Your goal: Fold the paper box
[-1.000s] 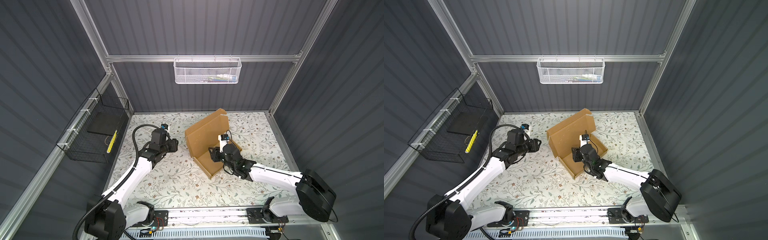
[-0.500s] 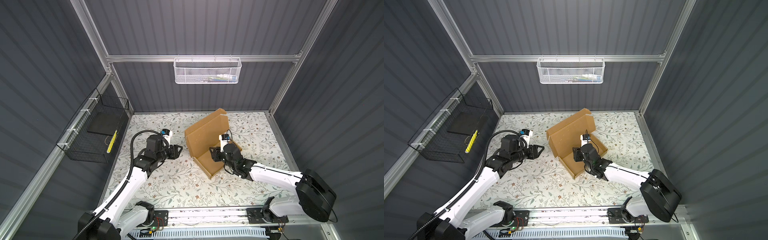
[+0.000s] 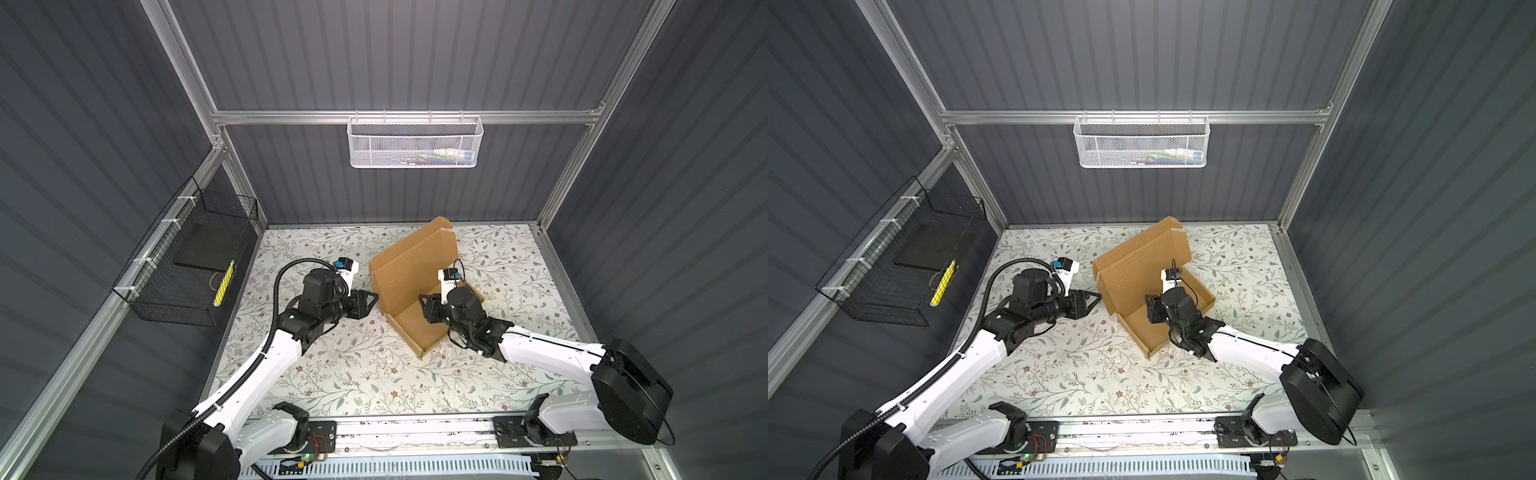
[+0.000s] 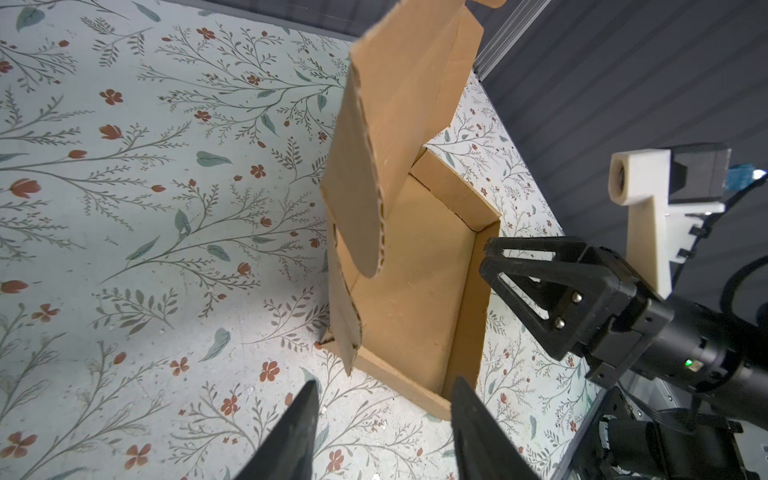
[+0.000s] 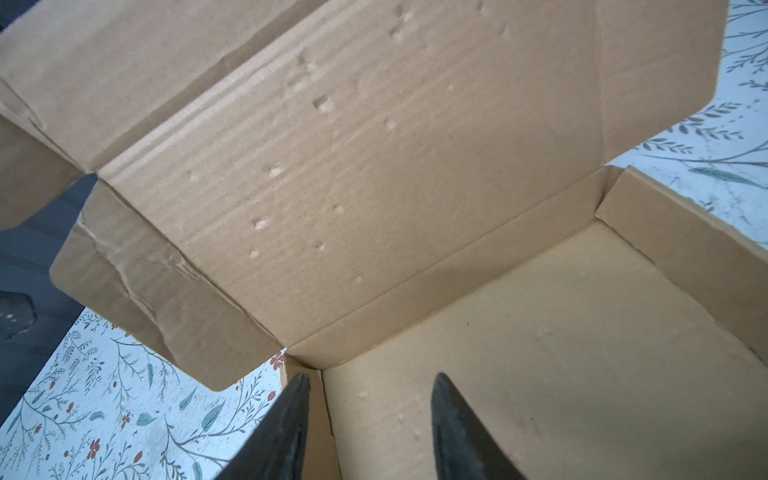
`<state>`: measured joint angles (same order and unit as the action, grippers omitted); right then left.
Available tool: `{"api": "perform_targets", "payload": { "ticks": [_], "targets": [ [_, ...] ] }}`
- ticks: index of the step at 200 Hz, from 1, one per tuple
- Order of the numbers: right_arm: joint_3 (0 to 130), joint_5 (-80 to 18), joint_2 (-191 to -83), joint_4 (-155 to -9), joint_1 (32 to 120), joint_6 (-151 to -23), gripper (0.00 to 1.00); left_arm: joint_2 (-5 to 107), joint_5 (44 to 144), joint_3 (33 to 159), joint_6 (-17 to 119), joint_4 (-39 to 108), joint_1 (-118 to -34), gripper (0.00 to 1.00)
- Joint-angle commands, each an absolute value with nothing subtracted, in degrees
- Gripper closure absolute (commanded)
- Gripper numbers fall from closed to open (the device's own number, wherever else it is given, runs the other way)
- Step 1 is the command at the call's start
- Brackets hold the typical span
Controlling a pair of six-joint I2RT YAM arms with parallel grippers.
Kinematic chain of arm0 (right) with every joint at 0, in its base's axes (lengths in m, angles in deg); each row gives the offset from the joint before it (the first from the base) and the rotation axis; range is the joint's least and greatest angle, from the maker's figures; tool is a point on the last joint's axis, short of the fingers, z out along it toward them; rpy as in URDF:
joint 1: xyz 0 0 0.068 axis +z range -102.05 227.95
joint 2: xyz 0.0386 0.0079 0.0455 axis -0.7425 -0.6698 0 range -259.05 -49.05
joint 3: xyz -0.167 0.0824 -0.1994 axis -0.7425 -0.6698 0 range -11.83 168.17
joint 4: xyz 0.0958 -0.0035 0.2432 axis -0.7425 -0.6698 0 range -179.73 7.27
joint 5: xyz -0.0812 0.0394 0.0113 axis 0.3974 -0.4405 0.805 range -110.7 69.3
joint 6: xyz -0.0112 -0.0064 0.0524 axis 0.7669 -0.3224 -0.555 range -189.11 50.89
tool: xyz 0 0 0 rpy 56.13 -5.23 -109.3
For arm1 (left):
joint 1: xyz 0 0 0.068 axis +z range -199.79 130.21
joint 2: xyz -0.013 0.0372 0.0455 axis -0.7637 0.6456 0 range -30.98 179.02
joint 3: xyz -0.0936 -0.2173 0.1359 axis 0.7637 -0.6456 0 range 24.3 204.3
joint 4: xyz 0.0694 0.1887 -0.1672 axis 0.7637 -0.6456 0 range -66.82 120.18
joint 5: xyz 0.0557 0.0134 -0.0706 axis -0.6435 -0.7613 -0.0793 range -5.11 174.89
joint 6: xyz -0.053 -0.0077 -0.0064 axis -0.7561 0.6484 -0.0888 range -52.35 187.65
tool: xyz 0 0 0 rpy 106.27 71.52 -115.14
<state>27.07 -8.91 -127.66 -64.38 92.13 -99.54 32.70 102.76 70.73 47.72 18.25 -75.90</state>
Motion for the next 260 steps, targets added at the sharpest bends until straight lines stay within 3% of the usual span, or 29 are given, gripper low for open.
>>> {"api": "perform_targets", "payload": {
  "ticks": [1,54,114,260],
  "targets": [
    [27.03,-8.97,-127.37,-64.80,91.81,-99.20,0.51,34.93,99.78,72.61,48.44,20.14,-77.36,0.49],
    [25.94,-8.64,-126.24,-64.72,91.63,-99.42,0.51,40.46,94.15,74.73,50.37,22.03,-79.36,0.52],
    [24.34,-8.13,-124.60,-64.54,91.37,-99.88,0.51,43.73,91.59,75.61,51.94,24.44,-79.67,0.62],
    [25.31,-8.64,-121.65,-67.89,90.00,-97.70,0.50,44.63,87.87,74.97,57.88,27.19,-79.67,1.00]
  ]
}}
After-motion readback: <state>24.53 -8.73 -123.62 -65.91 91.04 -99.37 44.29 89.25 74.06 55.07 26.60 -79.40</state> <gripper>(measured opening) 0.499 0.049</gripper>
